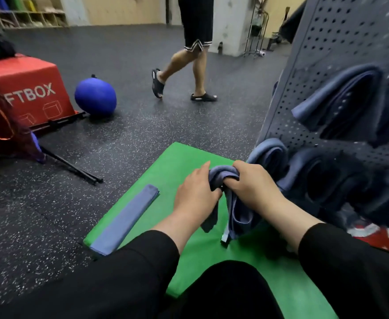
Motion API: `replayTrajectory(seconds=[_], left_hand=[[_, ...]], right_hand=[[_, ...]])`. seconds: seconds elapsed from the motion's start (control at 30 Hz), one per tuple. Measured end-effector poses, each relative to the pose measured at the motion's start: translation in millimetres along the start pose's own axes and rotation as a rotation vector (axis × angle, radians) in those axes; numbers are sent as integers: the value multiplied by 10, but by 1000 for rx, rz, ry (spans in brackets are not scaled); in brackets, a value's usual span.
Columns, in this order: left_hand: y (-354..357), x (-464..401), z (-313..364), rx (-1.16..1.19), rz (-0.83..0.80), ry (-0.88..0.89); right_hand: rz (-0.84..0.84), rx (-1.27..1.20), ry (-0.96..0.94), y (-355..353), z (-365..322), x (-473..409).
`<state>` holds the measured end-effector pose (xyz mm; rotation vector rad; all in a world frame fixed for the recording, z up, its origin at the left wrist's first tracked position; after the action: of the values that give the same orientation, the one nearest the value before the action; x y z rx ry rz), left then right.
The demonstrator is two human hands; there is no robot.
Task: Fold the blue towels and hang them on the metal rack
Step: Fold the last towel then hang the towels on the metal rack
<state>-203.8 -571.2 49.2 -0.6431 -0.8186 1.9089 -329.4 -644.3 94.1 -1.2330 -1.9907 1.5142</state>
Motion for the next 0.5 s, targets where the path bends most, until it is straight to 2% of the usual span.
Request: replayTrajectory(seconds=[0.2, 0.37, 0.5], left_hand=[[-76, 72, 737, -20, 100, 61], [-294, 48, 1209, 30, 186, 206], [-545, -41, 1515, 115, 254, 305]], right_hand=[[79, 7, 40, -754, 210, 237], [200, 42, 0, -1273, 331, 325], [314, -83, -12, -1667, 380, 363]])
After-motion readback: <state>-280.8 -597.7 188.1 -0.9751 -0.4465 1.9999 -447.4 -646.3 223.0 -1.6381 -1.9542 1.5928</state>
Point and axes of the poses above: each hand's wrist, its own x-axis away from the middle knuckle, its own y-axis out of the palm, z = x × y, the point moved 3 cm from there along -x, towards the middle knuckle, and after that the axes turned 1 degree about z, right-handed, at the moved point
